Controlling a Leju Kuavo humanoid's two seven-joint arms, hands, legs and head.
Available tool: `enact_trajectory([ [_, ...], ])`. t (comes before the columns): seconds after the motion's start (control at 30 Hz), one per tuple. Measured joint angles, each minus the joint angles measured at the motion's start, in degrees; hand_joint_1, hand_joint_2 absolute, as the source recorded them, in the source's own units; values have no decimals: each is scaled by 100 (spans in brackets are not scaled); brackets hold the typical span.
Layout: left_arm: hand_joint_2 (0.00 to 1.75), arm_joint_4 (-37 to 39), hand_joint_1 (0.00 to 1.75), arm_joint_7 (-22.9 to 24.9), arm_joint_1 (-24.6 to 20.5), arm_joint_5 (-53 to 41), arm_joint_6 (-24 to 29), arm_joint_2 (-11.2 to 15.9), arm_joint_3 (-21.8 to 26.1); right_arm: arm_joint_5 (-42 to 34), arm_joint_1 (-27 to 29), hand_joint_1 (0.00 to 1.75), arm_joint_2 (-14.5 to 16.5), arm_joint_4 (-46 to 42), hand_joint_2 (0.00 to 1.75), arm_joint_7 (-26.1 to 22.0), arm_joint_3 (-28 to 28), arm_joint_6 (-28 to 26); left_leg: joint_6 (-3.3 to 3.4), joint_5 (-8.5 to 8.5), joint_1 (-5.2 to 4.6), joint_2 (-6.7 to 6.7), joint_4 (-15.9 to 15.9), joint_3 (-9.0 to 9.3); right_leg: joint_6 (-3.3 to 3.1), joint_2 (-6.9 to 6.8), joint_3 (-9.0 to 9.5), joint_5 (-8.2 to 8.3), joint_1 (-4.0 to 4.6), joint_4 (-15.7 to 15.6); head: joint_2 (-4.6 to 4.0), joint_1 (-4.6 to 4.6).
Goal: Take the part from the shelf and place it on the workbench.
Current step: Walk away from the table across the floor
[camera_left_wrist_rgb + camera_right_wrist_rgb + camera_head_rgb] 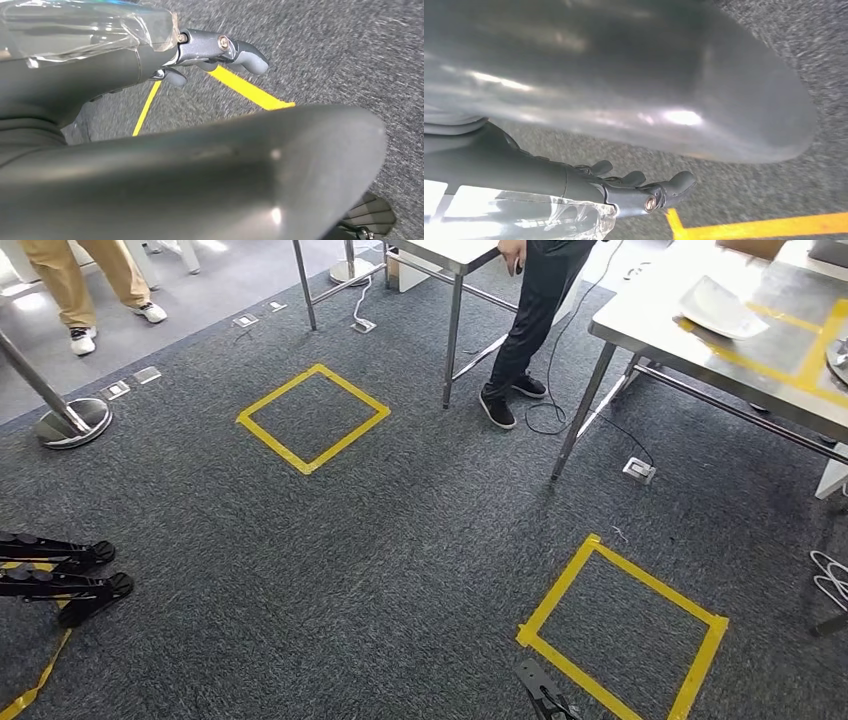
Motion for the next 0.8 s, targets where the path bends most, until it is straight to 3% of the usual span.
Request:
enact_trajectory([
  [0.03,0,2,0,0,0,0,-1,2,0,1,-3,0,1,0,0,0,0,1,-43,-23,1,-64,43,-10,50,79,165,160,-19,-381,0,1],
  [0.07,0,3,0,0,1,0,-1,4,0,1,-9,0,2,0,0,0,0,1,-86,-48,-1,-120,87,-24,48,138,282,271,-33,-659,0,-1],
  [0.1,0,5,0,0,5,0,-1,7,0,1,-14,0,5,0,0,0,1,2,-122,-65,-4,-162,117,-44,10,176,336,317,-30,-788,0,-2],
  [0.17,0,8,0,0,19,0,-1,10,-1,0,-26,0,13,0,0,0,2,2,-173,-69,10,-233,132,-70,-116,110,357,331,-4,-807,0,-4],
  [0.2,0,10,0,0,29,0,-1,8,-2,0,-30,0,13,0,0,0,3,2,-192,-78,21,-193,148,-82,-157,68,373,342,-1,-811,0,-4],
  [0.27,0,13,0,0,31,0,-1,8,-4,1,-30,0,7,0,0,0,3,2,-235,-258,28,76,437,-218,-217,-25,391,352,3,-821,0,-5],
  [0.33,0,13,0,0,12,0,-1,7,-5,1,-13,0,1,1,0,0,2,2,-266,-641,29,359,1191,-590,-255,-138,396,338,40,-823,0,-5],
  [0.4,0,14,0,0,7,0,-1,2,-13,1,-2,0,2,2,0,0,3,2,-260,-859,34,412,1845,-930,-281,-263,400,319,83,-823,0,-5],
  [0.43,0,14,0,0,11,0,-1,0,-19,1,-4,0,3,2,0,0,3,2,-235,-806,27,417,1870,-953,-294,-320,406,309,103,-823,0,-5],
  [0.5,0,15,0,0,14,0,-1,4,-27,1,-14,0,8,1,0,0,4,2,-123,-459,-27,498,1252,-638,-317,-429,431,291,135,-829,0,-5],
  [0.53,0,15,0,0,9,0,-1,12,-29,1,-19,0,18,-1,0,0,4,2,-42,-302,-86,635,815,-408,-325,-478,450,283,146,-838,0,-4],
  [0.57,0,15,0,0,1,0,0,20,-31,1,-21,0,29,-1,0,0,3,2,26,-198,-138,756,470,-224,-321,-524,466,273,158,-851,0,-4],
  [0.63,0,16,0,0,-10,0,2,37,-33,1,-21,0,48,-2,0,0,3,2,102,-161,-210,874,192,-88,-296,-628,491,256,172,-878,0,-4],
  [0.7,0,18,0,1,1,0,3,44,-33,1,-25,0,54,-2,0,0,4,2,118,-114,-191,741,114,-60,-265,-719,514,234,185,-899,1,-6],
  [0.73,0,19,0,1,5,0,3,42,-34,1,-25,0,55,-2,0,0,5,2,124,-76,-168,673,42,-23,-259,-656,502,191,183,-850,1,-4],
  [0.8,0,20,0,1,-13,0,3,32,-35,1,-19,0,45,-2,0,0,8,2,136,0,-119,525,-80,45,-283,-363,294,-35,162,-389,1,0],
])
